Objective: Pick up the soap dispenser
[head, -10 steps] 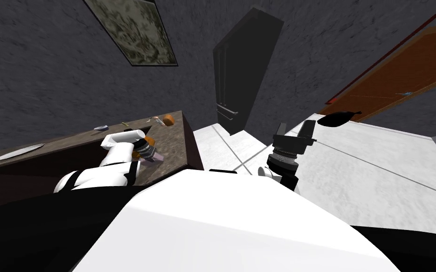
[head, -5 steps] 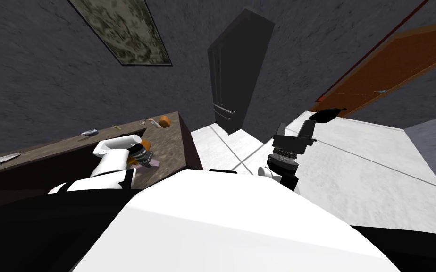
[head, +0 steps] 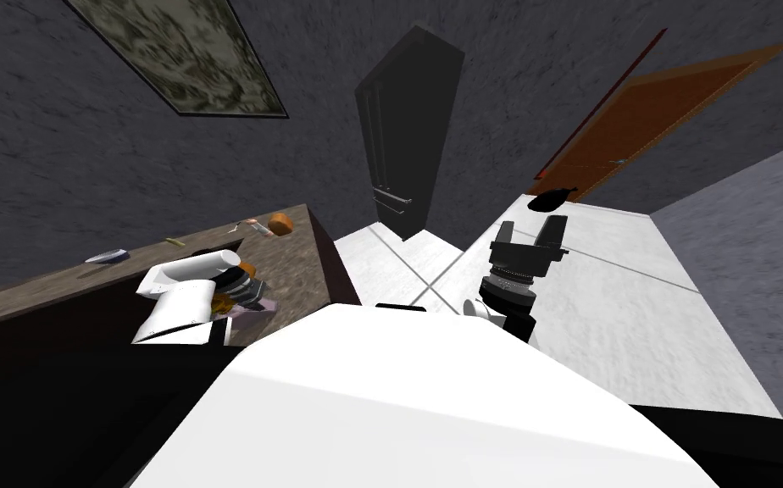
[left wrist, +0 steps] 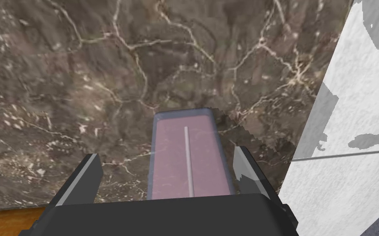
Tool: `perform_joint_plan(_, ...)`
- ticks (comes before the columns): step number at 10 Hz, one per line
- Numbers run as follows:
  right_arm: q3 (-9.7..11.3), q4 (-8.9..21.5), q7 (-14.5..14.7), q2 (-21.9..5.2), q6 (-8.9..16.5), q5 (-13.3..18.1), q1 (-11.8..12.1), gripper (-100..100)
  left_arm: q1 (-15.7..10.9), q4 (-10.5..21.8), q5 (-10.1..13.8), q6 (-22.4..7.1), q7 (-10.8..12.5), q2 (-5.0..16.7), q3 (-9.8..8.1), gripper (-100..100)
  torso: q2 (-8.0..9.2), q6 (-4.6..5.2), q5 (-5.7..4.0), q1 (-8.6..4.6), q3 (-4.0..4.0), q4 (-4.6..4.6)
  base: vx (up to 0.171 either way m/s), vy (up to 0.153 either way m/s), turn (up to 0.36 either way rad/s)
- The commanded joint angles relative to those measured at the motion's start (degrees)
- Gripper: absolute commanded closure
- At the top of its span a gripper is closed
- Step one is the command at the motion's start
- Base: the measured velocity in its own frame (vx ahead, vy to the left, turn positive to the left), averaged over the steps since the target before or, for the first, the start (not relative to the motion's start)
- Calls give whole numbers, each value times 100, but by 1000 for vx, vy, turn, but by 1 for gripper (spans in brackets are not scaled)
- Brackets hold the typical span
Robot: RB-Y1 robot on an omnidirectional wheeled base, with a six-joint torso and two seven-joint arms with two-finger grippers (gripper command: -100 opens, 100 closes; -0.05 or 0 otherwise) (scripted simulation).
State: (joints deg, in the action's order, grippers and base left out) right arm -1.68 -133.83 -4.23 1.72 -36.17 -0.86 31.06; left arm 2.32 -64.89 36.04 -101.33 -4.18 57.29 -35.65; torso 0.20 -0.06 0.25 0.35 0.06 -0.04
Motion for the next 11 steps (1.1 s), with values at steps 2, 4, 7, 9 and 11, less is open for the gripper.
perform_joint_plan(2,0,0,0,0,0,0,1,0,441,-278,107,-56,191,-112,-321,-100,-3,-5,2,-1,-1,-1,-32,17,-141)
perform_joint_plan(4,0,0,0,0,0,0,0,0,810,-378,107,-56,191,-112,-446,-100,2,-1,0,1,1,1,-28,23,-99)
perform_joint_plan(7,0,0,0,0,0,0,0,0,1322,-719,215,-132,354,-193,-826,-100,-2,-2,0,1,-1,0,-27,19,-171)
perform_joint_plan(9,0,0,0,0,0,0,1,0,1635,-1061,323,-208,516,-273,-1113,-100,-11,-3,0,-6,-6,-2,-11,4,-162)
perform_joint_plan(11,0,0,0,0,0,0,1,0,1948,-1061,323,-208,516,-273,-1206,-100,-5,-2,0,0,-3,-1,-29,20,-92)
